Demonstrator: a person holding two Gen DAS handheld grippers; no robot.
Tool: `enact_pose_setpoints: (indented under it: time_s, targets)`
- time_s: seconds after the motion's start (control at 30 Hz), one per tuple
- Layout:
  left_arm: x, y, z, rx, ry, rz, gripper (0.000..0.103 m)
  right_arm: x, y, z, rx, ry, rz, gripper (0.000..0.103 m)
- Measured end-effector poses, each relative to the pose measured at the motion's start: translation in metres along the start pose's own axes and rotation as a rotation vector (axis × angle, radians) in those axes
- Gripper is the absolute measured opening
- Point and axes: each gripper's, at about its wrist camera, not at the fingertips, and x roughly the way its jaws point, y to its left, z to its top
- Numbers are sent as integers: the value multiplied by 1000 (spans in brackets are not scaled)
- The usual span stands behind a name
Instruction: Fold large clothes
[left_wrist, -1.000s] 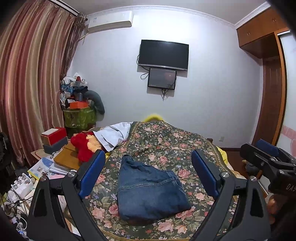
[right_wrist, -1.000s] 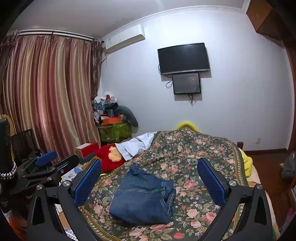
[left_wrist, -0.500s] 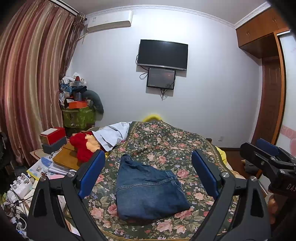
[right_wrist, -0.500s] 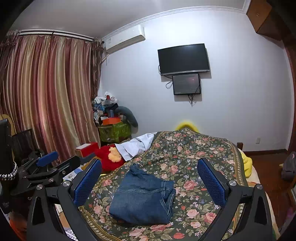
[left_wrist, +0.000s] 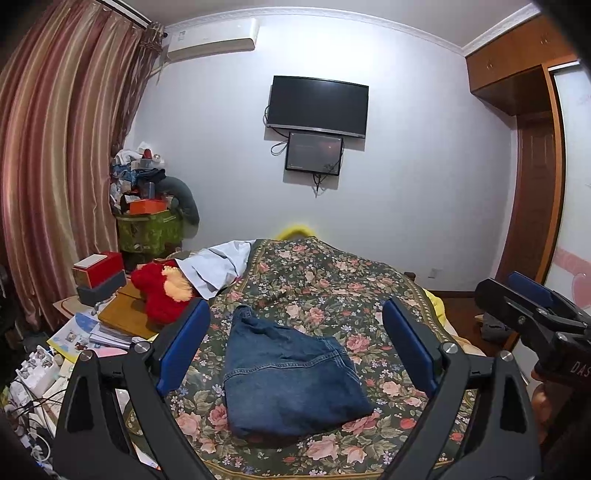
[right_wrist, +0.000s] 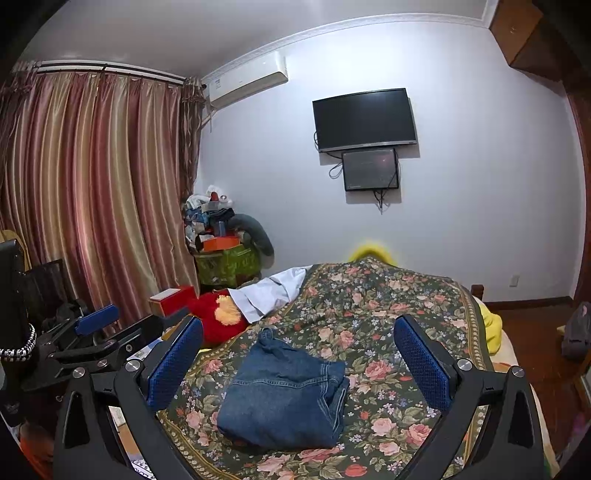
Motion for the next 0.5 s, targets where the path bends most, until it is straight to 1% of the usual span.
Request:
enact_pose_setpoints:
  time_s: [0.17,0.5]
  targets:
    - [0,0,0,6,4,-15,95,-1,1,1,-1,-3,-4,103]
    - [-1,-1,-1,22,2,-18,95,-2,0,3,2,-5,-11,103]
